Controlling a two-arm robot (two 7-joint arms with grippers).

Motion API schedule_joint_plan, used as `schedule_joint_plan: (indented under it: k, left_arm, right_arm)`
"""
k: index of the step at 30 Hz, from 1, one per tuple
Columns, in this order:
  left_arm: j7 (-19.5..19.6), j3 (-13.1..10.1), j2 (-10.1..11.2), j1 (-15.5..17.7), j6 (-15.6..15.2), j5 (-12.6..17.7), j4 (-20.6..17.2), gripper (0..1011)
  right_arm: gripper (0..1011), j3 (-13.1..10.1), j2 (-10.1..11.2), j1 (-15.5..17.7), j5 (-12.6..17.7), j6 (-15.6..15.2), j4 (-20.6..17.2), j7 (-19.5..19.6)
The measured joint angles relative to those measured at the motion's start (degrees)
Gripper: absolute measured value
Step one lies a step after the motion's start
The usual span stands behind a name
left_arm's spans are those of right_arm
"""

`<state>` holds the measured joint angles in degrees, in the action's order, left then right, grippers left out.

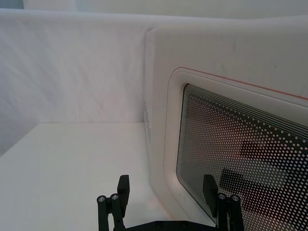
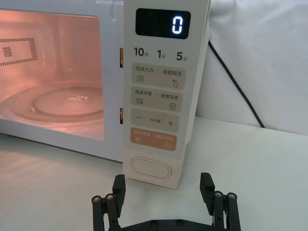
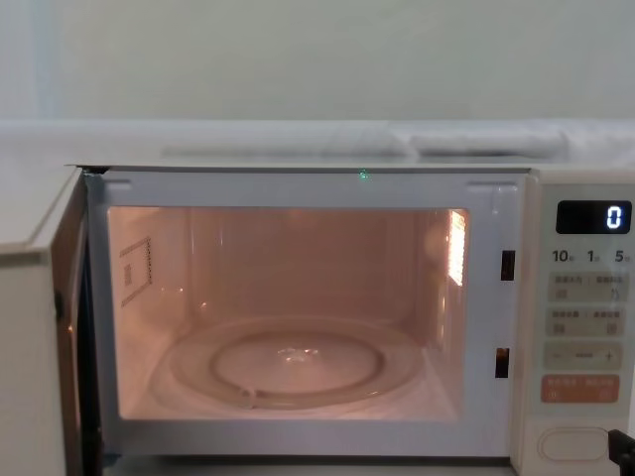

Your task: Press the button to open the microwave door with one hand; close the microwave door with the other hand.

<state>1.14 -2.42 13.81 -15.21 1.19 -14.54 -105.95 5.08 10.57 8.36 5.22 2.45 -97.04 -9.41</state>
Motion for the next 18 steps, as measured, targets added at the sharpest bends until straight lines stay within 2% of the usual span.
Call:
schedule_joint_plan:
  k: [18]
  left_arm:
    - [0.0, 0.0, 0.0, 0.0, 0.0, 0.0, 0.0, 1001]
  right_arm:
    - [1002, 0.0, 0.0, 0.0, 0.0, 0.0, 0.0, 0.0]
